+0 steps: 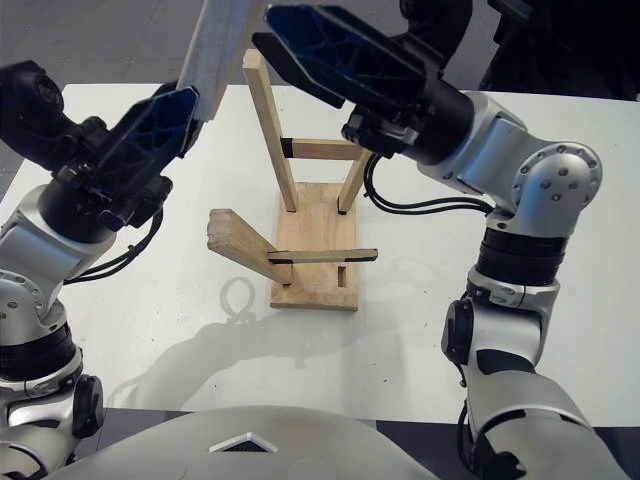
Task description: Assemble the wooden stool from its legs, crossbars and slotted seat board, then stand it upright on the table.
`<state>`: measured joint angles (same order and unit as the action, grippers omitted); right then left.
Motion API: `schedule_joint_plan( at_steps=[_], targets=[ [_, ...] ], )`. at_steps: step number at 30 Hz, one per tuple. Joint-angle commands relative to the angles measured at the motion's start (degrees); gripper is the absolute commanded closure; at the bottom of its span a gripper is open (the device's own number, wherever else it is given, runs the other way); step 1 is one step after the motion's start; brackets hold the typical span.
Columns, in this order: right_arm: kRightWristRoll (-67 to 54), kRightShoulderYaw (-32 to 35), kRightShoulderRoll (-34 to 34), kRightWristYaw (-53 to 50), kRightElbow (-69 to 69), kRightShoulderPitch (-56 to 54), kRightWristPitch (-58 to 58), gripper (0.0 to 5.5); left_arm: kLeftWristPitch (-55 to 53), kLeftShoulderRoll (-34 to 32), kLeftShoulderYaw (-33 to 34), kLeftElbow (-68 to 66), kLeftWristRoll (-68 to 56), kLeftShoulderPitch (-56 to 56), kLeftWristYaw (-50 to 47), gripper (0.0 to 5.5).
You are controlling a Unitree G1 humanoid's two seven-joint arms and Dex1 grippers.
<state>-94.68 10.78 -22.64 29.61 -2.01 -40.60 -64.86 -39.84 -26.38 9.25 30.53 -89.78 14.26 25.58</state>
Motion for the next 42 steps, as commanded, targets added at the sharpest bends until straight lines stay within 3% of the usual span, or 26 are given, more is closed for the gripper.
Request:
schedule_joint_plan(
  at_steps=[1,15,30,42],
  targets=[
    [-2.7,0.6,1.8,-5.2,-0.8,-1.4,2.6,0.60,-0.1,-0.2,-0.3,0.8,0.4,0.0,0.0,3.45],
    [-10.5,-2.3,2.9,-14.4,-5.0,-1.0,7.1,0.60,0.5,0.9,-1.2,0.6,2.9,-0.3,0.0,3.45],
    [-10.7,-3.2,2.9,-14.8,-4.9,-1.4,8.7,3.15,0.4,1.5,-1.1,0.4,3.4,-0.2,-0.4,3.45],
    [-14.9,-2.5,1.8,-15.6,-7.1,-2.1,9.5,3.22,1.2,0.3,0.8,0.5,1.9,4.7,-0.5,3.45]
  ],
)
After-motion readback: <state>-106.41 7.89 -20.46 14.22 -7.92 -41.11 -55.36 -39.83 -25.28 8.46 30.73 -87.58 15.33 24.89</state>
